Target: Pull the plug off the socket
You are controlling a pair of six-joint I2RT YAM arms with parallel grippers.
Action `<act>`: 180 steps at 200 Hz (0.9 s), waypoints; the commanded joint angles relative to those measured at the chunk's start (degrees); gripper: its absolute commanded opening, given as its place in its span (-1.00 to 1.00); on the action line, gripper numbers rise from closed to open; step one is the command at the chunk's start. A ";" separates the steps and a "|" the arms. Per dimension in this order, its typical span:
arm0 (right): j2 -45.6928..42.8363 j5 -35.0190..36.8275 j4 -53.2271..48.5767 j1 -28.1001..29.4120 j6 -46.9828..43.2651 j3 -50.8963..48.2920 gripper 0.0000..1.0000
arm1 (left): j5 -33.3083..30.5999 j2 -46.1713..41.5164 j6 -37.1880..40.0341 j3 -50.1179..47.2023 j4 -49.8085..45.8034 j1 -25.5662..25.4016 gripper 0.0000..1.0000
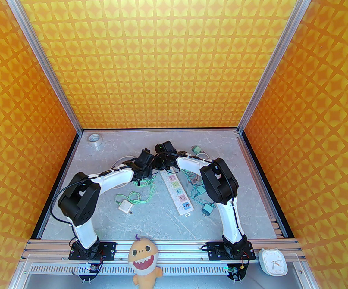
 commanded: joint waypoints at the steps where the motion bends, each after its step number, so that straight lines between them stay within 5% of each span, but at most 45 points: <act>1: 3.83 3.14 -4.47 0.54 -1.25 -0.37 -1.00 | -0.20 1.52 3.68 3.19 -1.00 -3.96 -0.62; 72: 4.20 3.56 -5.02 0.80 -1.63 0.13 -1.00 | -0.96 1.08 2.47 3.05 -0.50 -4.18 -0.64; 148: 4.64 3.75 -5.61 1.06 -1.89 0.70 -1.00 | 12.20 -5.84 -5.48 -2.62 4.95 4.21 -0.68; 180: 4.76 3.79 -5.70 1.20 -1.87 0.87 -1.00 | 12.53 -6.55 -5.44 -2.85 4.63 4.67 -0.68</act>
